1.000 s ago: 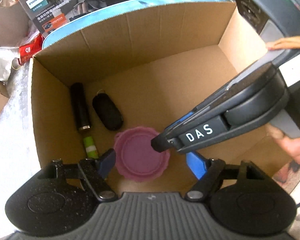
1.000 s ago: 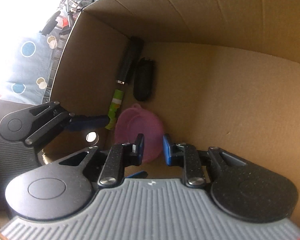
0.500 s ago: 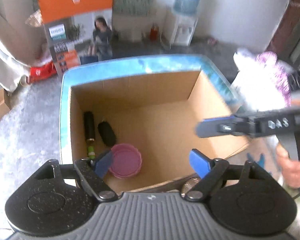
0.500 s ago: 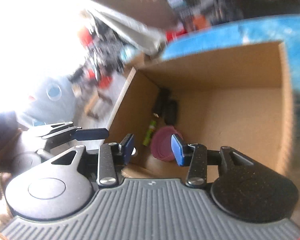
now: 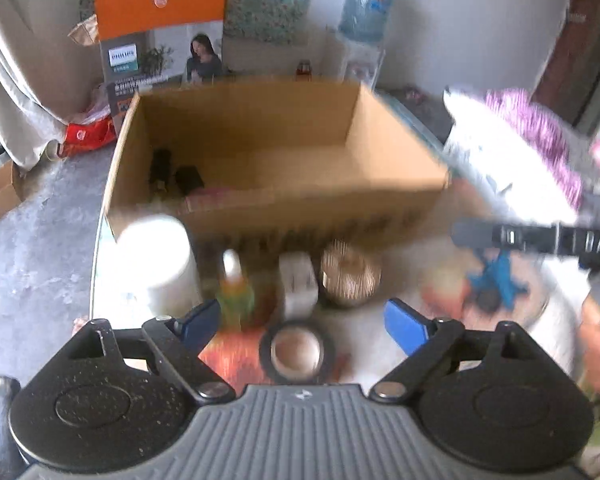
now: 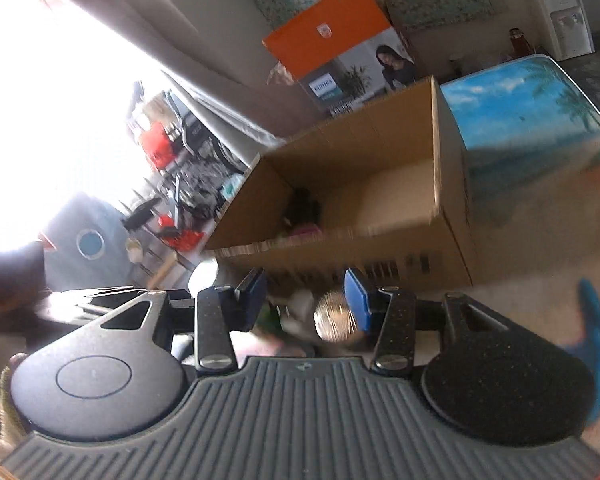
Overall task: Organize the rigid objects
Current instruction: 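Move the right gripper out of the box to the black tape roll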
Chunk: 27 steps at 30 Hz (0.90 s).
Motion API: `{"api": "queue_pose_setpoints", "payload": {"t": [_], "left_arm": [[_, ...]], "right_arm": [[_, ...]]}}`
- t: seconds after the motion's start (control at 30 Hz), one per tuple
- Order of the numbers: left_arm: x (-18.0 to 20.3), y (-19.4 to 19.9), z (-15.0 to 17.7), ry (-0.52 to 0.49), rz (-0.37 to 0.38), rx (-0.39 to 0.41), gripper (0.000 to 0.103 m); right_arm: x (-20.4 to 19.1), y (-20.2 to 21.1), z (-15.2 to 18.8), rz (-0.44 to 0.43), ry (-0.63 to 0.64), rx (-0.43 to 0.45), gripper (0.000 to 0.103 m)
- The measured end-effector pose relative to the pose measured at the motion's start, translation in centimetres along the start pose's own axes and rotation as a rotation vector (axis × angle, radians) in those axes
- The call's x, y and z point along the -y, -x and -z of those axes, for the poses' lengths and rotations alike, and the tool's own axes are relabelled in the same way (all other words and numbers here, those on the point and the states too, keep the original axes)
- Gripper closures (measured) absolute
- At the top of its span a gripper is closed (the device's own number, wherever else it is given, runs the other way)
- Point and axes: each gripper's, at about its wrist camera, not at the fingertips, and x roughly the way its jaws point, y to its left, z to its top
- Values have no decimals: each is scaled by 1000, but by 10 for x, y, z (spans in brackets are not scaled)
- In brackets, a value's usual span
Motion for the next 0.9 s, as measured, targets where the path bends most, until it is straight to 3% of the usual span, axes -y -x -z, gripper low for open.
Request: {"api": "queue_pose_setpoints", "payload": {"t": [0.2, 0.5, 0.9], "left_arm": [[13, -38, 35, -56, -45, -90, 14], [11, -56, 52, -108, -65, -60, 19], [7, -66, 55, -119, -29, -61, 34]], "right_arm": [[-16, -32, 30, 46, 69, -80, 60], [-35, -82, 50, 84, 127, -250, 60], [-41, -120, 57, 133, 160, -347, 71]]}}
